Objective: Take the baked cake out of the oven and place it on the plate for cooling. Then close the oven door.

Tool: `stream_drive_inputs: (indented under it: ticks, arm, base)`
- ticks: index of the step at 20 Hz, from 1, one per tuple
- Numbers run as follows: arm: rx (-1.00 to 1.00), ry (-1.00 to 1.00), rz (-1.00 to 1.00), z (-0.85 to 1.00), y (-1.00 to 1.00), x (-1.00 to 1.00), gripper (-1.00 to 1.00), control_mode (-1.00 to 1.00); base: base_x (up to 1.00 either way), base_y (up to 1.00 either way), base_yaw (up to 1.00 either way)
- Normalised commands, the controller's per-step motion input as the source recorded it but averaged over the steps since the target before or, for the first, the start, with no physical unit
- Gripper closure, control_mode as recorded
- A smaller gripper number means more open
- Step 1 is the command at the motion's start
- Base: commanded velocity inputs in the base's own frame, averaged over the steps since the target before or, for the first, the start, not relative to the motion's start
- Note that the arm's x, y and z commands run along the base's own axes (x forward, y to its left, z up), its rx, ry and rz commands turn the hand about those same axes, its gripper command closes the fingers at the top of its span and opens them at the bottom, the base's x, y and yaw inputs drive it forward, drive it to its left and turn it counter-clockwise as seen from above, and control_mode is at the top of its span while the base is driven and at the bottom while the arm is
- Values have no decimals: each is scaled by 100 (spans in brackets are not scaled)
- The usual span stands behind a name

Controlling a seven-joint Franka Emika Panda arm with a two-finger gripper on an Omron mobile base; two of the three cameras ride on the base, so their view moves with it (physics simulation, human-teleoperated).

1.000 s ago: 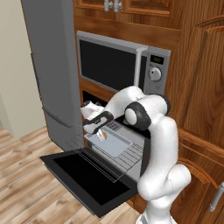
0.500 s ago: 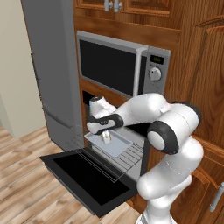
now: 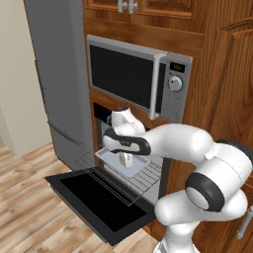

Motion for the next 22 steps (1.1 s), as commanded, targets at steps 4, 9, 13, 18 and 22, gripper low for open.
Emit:
stream_drive_inputs:
  ticks: [4,9,13,18,22]
  arm:
    - [2,19,-1,23,-12,-34,100,-100]
    - [0,9,-1,0,-2,-9,100,100]
    - [0,0,0,0,0,0,100,100]
    - [0,0,0,0,0,0,100,100]
    - [0,0,0,0,0,0,100,100]
  base:
    - [0,0,0]
    - [-37,0,-1]
    - [-100,0,-3]
    - [-96,13,13]
    - [-53,29,81]
